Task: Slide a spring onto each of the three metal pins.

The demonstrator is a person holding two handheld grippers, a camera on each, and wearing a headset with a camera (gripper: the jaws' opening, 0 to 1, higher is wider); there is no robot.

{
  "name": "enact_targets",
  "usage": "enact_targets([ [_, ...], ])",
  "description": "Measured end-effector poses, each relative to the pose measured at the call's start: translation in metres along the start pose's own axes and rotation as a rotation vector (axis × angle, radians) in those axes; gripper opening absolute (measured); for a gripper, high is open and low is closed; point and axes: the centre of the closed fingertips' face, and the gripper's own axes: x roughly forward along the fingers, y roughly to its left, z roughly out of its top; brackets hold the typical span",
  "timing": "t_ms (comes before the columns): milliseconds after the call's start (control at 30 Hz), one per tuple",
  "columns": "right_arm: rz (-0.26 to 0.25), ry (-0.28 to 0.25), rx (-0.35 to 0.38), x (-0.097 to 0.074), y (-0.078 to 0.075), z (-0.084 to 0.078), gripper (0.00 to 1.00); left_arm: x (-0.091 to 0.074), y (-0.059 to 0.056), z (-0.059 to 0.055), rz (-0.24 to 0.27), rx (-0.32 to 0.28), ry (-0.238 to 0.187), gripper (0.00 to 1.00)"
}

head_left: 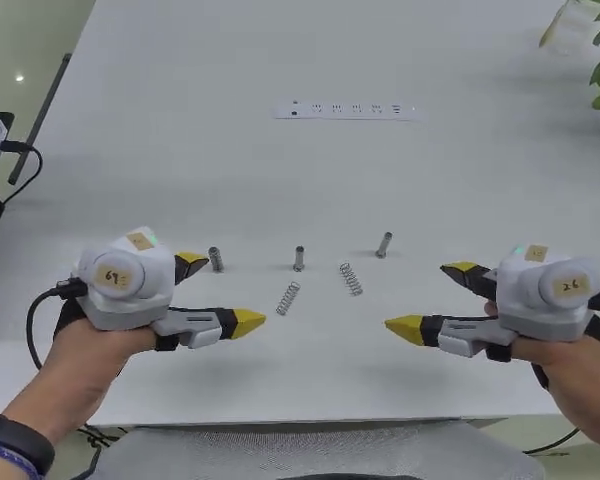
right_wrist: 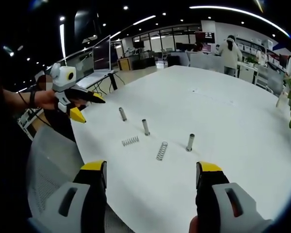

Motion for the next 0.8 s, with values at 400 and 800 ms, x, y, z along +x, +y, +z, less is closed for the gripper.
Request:
enact_targets([
  [400,-0.004,-0.002,0.004,-0.005,0.000,-0.001,0.74,0.031,-0.003,-0.007,-0.046,0.003,0.038,0.66],
  [800,0.002,0.008,0.003,-0.006,0.003,-0.004,0.74,0.064,-0.004,-0.021,-0.070,-0.009,0.087,0.62],
])
